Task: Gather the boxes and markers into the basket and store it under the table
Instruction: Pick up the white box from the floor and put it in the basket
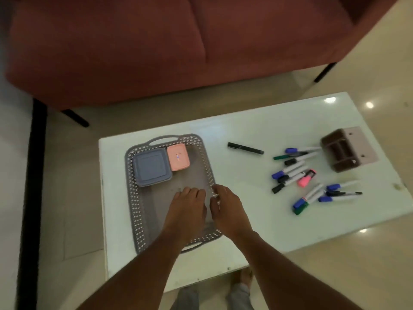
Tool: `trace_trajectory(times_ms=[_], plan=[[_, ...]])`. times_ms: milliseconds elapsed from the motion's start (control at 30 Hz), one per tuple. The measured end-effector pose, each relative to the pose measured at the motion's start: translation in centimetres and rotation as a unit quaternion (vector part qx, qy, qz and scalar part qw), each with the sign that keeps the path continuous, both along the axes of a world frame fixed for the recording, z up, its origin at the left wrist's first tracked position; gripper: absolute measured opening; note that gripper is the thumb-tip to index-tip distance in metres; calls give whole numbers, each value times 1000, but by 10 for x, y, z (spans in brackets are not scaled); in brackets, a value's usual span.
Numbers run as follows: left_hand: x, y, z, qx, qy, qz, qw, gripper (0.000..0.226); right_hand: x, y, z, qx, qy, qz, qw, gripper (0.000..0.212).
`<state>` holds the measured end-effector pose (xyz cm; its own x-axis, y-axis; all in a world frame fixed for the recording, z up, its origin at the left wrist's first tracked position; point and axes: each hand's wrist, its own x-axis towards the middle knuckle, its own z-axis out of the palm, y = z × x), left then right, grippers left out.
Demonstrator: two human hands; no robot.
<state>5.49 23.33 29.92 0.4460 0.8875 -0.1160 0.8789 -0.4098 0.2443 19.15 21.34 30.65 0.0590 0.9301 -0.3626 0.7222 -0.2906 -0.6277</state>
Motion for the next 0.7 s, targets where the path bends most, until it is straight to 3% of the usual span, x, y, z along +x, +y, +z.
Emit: trace_trajectory(times_ms=[300,700], plan=[[168,9,35,74,-64,-166,981,23,155,-36,30,13,-63,-129,990,42],[363,-24,13,46,-20,-205,977,19,367,-73,9,5,-92,-162,982,31]])
